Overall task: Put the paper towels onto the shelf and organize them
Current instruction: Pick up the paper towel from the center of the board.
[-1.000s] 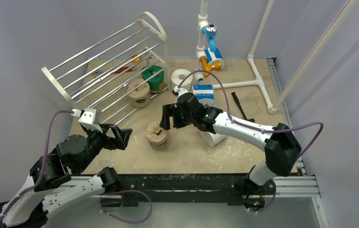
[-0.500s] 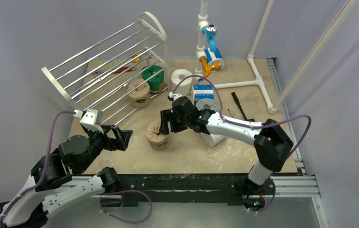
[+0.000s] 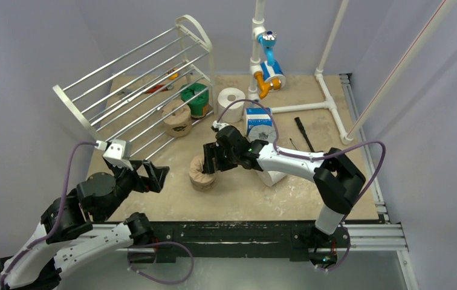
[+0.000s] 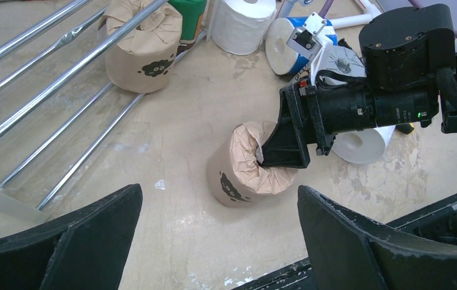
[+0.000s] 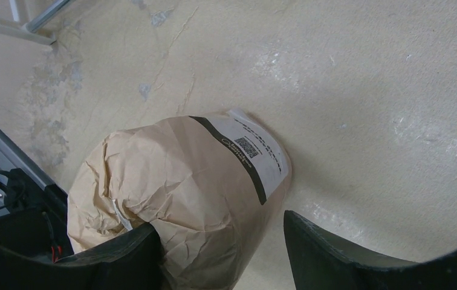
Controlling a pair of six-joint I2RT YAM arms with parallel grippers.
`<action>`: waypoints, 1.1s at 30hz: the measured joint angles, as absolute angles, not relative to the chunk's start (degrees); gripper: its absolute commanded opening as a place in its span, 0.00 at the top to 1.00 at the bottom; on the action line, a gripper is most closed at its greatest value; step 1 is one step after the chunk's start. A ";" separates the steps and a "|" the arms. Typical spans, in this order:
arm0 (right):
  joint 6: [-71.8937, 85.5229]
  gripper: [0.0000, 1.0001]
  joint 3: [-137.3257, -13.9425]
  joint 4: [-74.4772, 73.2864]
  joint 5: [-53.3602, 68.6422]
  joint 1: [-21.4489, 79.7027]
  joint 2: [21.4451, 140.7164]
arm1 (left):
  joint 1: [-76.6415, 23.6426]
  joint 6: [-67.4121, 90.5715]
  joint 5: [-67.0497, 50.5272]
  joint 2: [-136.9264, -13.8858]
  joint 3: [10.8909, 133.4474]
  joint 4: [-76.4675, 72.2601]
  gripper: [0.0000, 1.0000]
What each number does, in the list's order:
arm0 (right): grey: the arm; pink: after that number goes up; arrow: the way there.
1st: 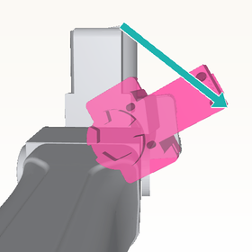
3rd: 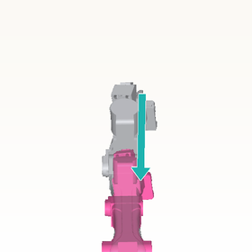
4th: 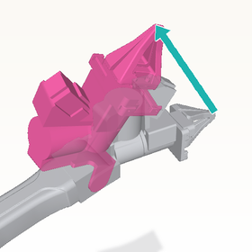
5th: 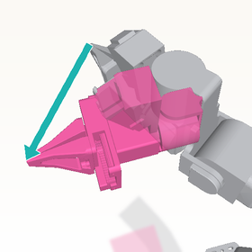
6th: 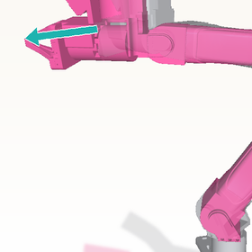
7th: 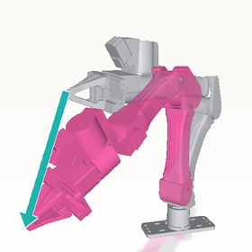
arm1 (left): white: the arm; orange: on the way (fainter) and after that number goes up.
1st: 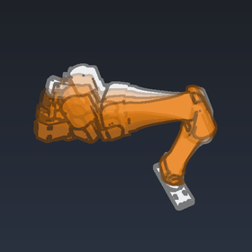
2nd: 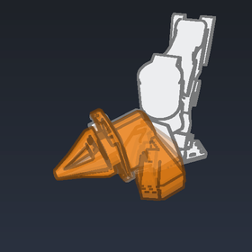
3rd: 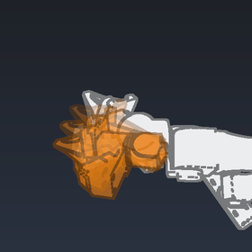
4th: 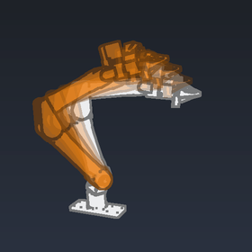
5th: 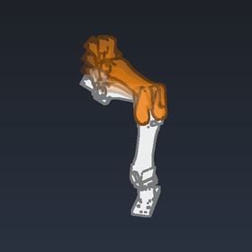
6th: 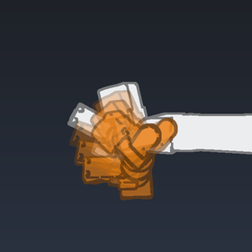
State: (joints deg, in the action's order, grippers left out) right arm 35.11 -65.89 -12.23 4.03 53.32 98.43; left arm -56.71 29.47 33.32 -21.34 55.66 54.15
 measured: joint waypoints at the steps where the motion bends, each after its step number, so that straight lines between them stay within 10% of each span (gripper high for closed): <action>1: 35.09 0.37 -65.89 -12.21 4.03 53.34 98.50 | -56.71 29.47 33.32 -21.34 55.66 54.15 0.00; 14: 34.85 0.57 -67.64 -13.45 2.85 53.65 99.50 | -56.71 29.52 33.41 -20.75 55.64 54.54 0.00; 33: 34.63 0.59 -78.00 -18.39 1.13 56.62 100.66 | -56.71 29.54 33.50 -19.77 56.31 55.55 0.00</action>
State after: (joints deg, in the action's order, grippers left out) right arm 34.63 -78.00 -18.39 1.13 56.62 100.66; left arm -56.71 29.54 33.50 -19.77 56.31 55.55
